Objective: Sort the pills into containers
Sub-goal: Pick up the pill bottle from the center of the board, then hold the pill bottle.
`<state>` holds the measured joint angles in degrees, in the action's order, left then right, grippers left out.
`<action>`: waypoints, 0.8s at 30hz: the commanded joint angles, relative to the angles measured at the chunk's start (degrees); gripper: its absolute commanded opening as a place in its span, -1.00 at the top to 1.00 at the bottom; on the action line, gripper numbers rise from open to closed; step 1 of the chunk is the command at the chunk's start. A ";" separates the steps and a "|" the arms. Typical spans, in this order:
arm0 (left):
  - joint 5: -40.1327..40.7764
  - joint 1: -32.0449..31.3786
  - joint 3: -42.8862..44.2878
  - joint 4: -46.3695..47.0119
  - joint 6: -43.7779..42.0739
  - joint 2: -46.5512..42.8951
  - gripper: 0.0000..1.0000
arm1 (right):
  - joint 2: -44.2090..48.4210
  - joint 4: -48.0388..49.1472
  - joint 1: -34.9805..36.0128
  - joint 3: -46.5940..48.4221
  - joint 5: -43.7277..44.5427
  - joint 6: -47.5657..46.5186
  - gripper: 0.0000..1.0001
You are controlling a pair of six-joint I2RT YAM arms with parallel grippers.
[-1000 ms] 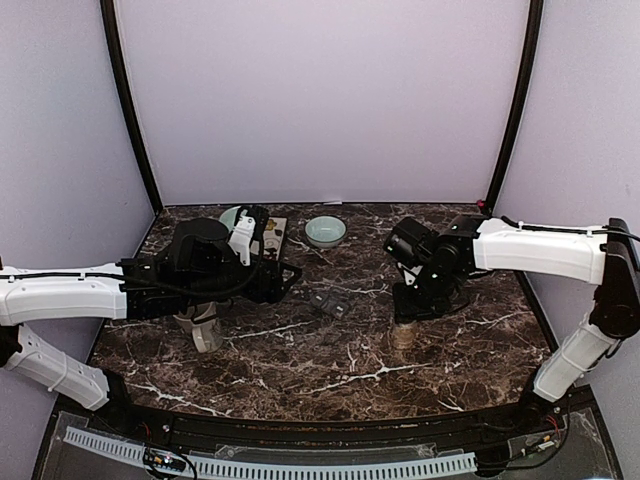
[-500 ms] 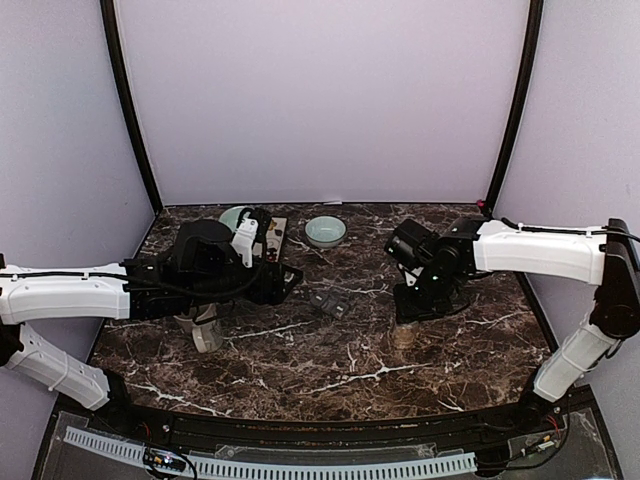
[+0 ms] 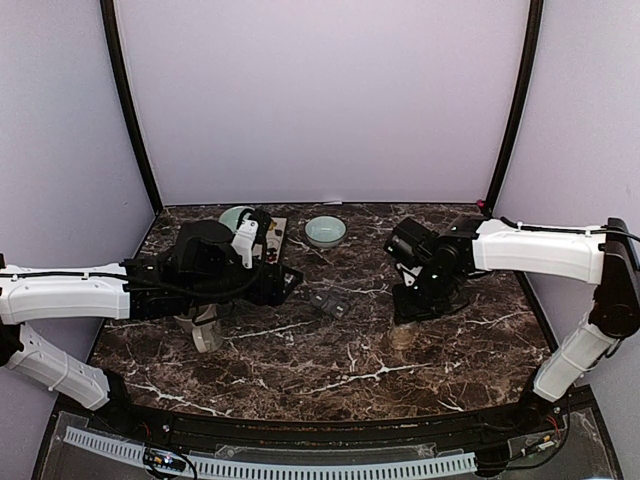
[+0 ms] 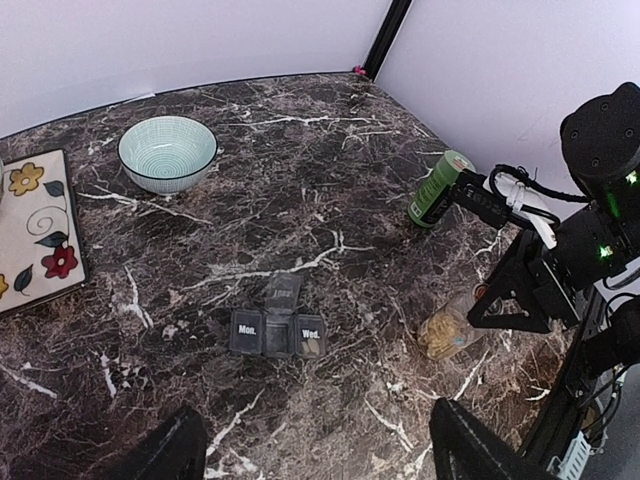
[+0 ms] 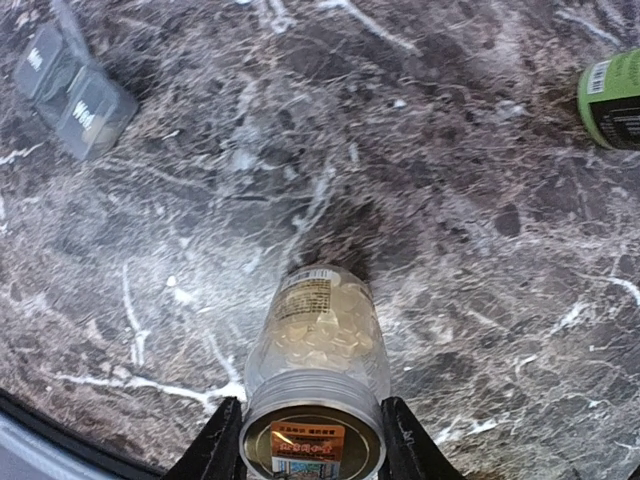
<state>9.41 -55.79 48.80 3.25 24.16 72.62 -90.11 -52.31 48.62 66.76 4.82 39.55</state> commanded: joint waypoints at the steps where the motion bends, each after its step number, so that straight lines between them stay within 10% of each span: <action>1: -1.86 -0.24 1.11 -0.39 1.02 -0.96 -0.62 | 2.66 2.71 0.04 3.34 -3.23 -0.75 0.97; 24: -39.77 14.39 -0.19 17.03 23.06 -0.04 -0.78 | 9.61 35.72 2.18 9.80 -23.30 8.78 1.00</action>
<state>-21.45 -42.44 49.45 13.50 41.65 72.42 -79.55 -25.61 50.26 73.32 -14.37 46.26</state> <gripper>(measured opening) 0.889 0.402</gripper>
